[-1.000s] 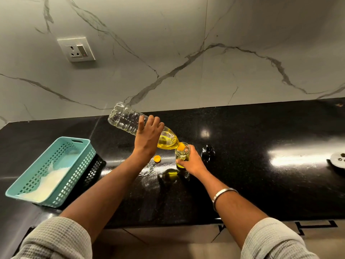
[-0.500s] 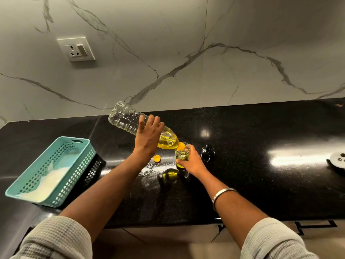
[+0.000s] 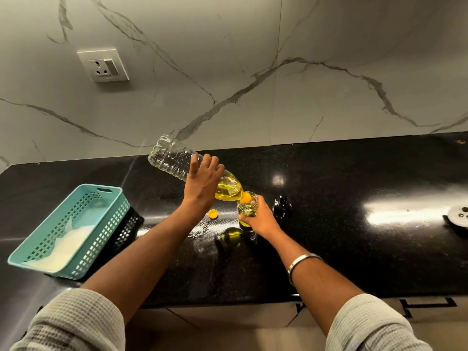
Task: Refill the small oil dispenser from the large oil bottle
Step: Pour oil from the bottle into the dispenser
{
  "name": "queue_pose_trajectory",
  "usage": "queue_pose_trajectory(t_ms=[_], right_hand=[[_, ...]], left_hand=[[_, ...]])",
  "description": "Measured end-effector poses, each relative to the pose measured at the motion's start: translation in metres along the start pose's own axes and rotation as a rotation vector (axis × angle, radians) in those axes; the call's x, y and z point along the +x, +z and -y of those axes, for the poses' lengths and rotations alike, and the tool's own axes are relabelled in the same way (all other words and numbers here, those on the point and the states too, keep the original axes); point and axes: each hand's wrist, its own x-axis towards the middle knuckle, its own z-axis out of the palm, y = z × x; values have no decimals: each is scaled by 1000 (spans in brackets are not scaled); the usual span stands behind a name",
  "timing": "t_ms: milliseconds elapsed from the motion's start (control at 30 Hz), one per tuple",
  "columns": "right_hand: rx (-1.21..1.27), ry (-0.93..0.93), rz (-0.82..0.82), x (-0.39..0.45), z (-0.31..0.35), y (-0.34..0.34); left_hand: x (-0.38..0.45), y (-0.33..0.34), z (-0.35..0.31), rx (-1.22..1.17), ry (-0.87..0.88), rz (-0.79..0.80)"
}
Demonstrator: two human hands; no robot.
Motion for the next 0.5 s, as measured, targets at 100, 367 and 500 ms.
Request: queue_pose_trajectory(t_ms=[100, 367, 500], right_hand=[[0, 10, 1, 0, 0, 0], [-4, 15, 4, 0, 1, 0], [1, 14, -2, -1, 2, 0]], left_hand=[[2, -2, 1, 11, 9, 3], [1, -3, 0, 3, 12, 3], [1, -3, 0, 1, 12, -3]])
